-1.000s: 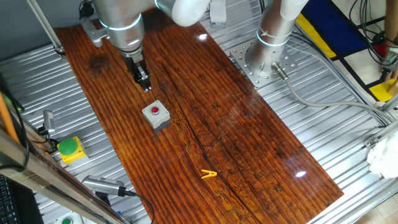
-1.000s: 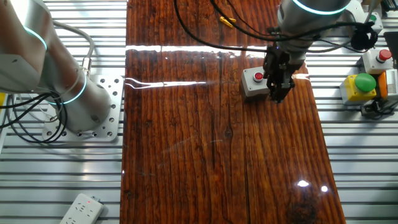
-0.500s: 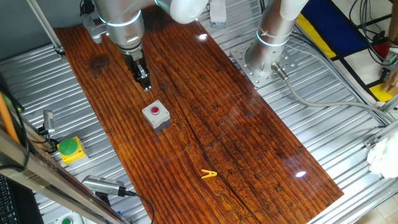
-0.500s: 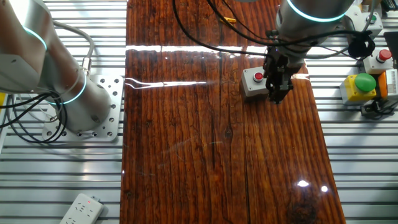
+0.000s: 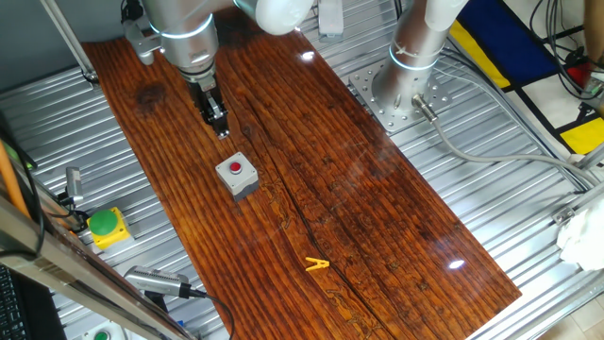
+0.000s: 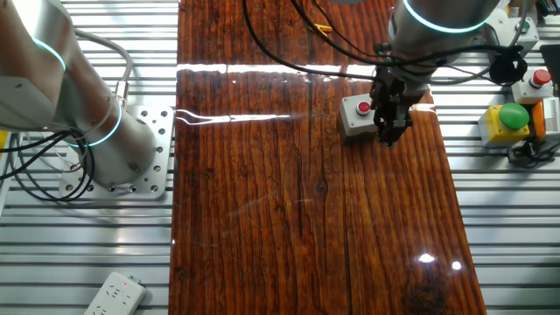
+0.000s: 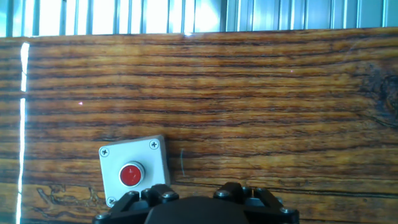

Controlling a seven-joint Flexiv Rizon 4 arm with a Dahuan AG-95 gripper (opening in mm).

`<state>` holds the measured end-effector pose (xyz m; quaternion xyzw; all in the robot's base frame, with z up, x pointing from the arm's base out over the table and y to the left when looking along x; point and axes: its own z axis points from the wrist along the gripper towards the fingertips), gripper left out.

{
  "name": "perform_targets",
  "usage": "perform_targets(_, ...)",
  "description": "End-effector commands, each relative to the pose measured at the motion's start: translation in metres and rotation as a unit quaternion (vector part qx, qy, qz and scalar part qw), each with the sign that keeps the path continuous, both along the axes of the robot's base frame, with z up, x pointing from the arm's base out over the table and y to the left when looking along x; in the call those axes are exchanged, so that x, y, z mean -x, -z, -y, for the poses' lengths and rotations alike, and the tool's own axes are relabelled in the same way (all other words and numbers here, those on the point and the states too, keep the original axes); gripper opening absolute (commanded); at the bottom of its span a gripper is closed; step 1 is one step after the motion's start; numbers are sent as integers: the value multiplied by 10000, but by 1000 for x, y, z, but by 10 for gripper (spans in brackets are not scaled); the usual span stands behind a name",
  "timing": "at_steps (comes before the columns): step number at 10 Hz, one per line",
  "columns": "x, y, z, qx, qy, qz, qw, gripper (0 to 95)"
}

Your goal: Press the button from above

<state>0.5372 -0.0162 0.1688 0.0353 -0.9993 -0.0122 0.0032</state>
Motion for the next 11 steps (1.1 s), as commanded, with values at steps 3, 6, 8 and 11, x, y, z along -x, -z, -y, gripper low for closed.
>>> perform_targets(3, 0, 0, 0, 67, -60, -164, 9998, 570)
perform_targets(6, 0, 0, 0, 60, -108, -172, 9998, 570)
perform_targets(8, 0, 0, 0, 56, -203, -218, 9995, 380)
perform_targets(11, 0, 0, 0, 16, -323, -220, 9992, 380)
